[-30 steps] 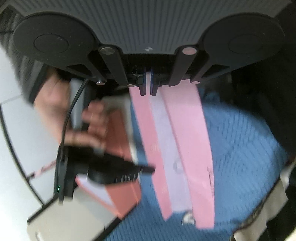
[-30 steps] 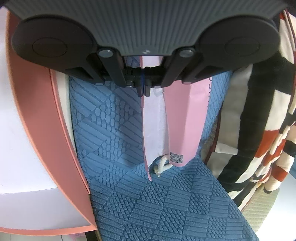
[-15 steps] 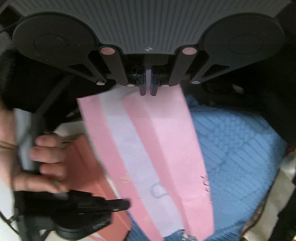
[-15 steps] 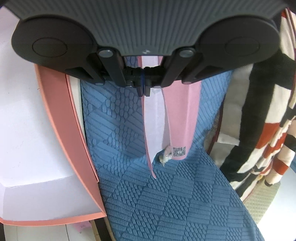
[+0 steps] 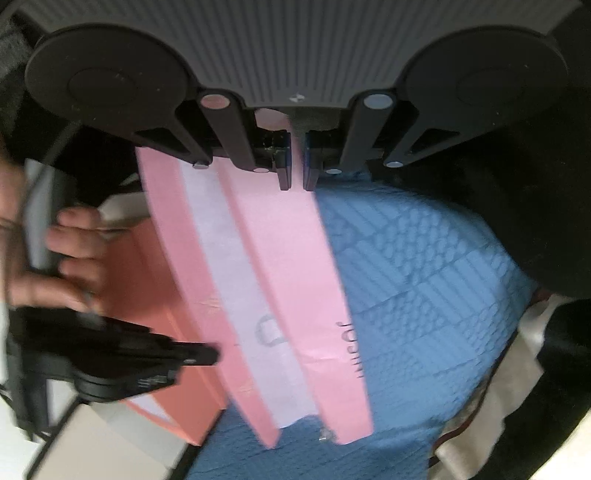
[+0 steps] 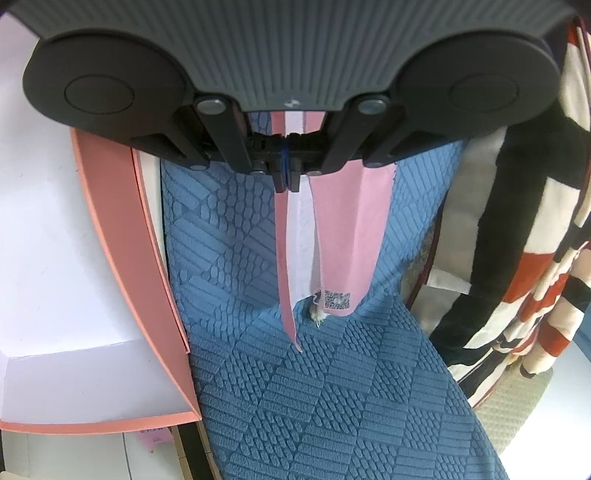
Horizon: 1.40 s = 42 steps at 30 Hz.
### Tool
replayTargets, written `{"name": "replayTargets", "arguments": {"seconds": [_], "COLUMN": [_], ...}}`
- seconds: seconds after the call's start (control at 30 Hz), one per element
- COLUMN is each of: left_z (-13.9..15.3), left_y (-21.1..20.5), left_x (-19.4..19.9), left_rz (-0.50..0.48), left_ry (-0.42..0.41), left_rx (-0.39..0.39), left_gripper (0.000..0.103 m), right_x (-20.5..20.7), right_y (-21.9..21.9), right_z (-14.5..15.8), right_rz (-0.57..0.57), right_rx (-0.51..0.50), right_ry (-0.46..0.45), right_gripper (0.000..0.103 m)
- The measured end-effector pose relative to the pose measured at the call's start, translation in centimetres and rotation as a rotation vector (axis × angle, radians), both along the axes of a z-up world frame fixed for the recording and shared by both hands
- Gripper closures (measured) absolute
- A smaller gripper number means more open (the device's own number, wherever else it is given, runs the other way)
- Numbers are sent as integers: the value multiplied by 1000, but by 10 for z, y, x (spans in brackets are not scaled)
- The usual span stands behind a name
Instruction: Organize objects
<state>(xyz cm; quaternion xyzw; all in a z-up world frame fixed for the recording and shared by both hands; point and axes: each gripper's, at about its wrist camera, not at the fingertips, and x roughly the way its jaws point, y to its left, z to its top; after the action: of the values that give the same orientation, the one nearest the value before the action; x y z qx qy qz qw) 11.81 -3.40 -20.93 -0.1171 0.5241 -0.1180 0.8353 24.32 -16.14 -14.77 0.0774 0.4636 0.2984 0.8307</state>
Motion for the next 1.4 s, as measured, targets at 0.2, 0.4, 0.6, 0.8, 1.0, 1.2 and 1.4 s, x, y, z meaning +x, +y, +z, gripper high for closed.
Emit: {"name": "replayTargets", "arguments": {"seconds": [0.2, 0.4, 0.6, 0.8, 1.0, 1.2, 1.4], "left_z": [13, 17, 3, -17, -9, 21, 27], "left_y": [-15, -22, -24, -33, -31, -4, 11], "left_x": [-9, -18, -15, -6, 1, -6, -5], "left_rz": [-8, -33, -21, 6, 103, 284, 400], "left_ry": [-11, 60, 150, 164, 2, -197, -222], "left_rx": [-27, -143, -137, -93, -11, -6, 15], "left_gripper": [97, 97, 98, 97, 97, 97, 97], "right_x": [0, -1, -2, -3, -5, -10, -18], "right_y": [2, 3, 5, 4, 6, 17, 26], "right_z": [-3, -6, -10, -10, -10, -6, 0], "right_rz": [6, 19, 27, 25, 21, 38, 61], "right_rx": [-12, -24, -66, -44, -82, -141, -162], "right_ry": [7, 13, 11, 23, -7, -73, -113], "right_gripper": [100, 100, 100, 100, 100, 100, 100]}}
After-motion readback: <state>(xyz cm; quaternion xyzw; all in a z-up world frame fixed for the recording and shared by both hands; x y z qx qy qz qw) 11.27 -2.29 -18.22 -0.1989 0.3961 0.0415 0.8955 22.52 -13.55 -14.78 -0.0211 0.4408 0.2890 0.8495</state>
